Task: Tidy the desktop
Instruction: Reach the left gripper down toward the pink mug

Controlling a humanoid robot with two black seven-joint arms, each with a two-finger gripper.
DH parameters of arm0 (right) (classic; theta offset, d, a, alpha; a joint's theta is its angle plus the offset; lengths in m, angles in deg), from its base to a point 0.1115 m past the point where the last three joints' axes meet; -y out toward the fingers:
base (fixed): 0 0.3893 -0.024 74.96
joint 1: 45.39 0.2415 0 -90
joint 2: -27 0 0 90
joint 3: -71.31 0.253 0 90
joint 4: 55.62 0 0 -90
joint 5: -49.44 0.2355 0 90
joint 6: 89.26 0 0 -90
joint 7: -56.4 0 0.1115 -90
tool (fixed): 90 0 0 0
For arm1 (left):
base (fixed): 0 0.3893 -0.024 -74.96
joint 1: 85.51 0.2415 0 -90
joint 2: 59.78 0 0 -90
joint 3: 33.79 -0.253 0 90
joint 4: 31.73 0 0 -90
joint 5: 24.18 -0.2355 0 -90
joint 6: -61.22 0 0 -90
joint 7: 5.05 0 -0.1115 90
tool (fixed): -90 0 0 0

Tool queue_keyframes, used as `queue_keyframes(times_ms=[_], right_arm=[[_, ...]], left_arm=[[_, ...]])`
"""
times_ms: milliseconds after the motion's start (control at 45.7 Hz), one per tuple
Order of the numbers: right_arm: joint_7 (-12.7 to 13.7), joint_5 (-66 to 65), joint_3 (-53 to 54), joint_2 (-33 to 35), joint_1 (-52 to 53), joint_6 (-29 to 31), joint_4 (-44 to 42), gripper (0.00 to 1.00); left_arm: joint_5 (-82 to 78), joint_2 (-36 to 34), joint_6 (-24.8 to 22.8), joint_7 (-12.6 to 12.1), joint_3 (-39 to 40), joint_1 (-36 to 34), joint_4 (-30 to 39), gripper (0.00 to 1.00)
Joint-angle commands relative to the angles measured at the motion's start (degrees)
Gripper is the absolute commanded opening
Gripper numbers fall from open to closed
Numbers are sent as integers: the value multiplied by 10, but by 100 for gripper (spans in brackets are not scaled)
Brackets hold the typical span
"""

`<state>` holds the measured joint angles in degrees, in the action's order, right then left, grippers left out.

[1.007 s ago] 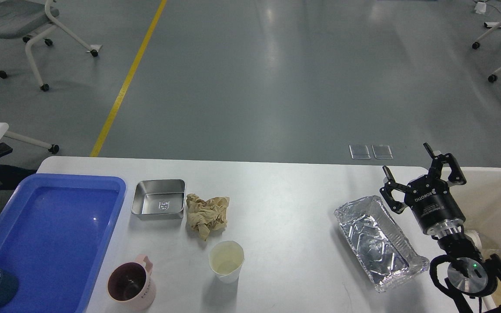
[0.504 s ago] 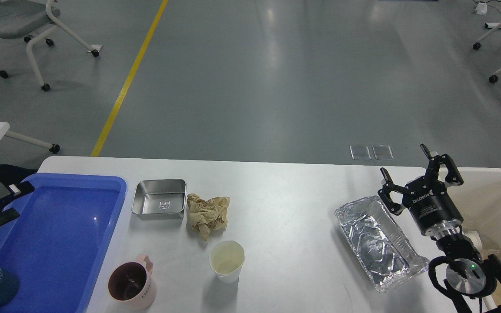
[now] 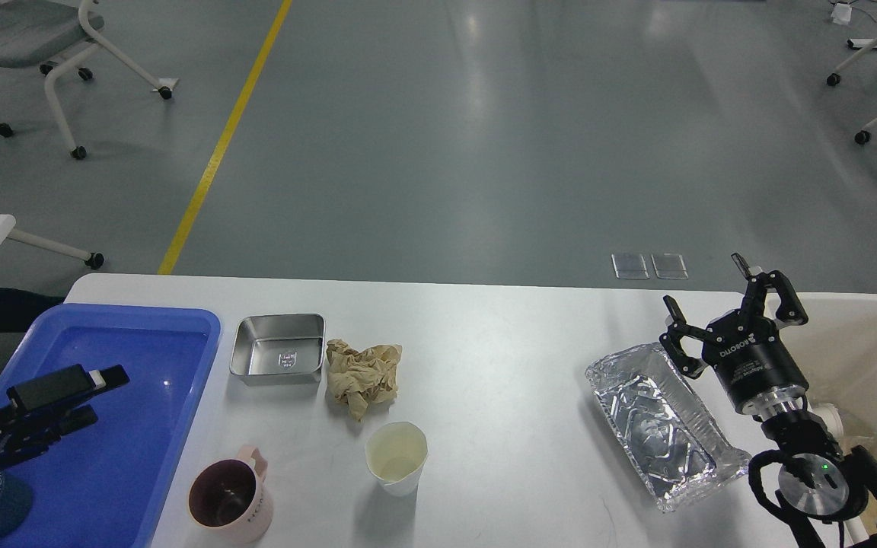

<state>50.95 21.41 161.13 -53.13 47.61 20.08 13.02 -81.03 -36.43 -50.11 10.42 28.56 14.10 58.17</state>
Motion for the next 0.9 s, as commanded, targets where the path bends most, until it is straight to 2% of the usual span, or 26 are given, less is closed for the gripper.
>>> queue_keyframes(times_ms=[0,285,416,482,657,876], right_arm=[[0,0,0,1,-1,0,0,100],[0,0,0,0,-5,0,0,100],[0,0,0,0,-5,0,0,100],[0,0,0,0,-5,0,0,100],[0,0,0,1,-9,0,1,100],[0,0,0,0,-11,0,0,100]], left_arm=[[0,-1,2,1,-23,-14,0,98],[-12,-6,21,-4,-24,-13,4,98],[-46,-13,70,-10,-39,4,28,98],[-48,-16,79,-18,-51,10,33,98],[-51,-31,68,-21,-69,8,45,98],[-55,-21,23,-24,-102,-34,41,98]])
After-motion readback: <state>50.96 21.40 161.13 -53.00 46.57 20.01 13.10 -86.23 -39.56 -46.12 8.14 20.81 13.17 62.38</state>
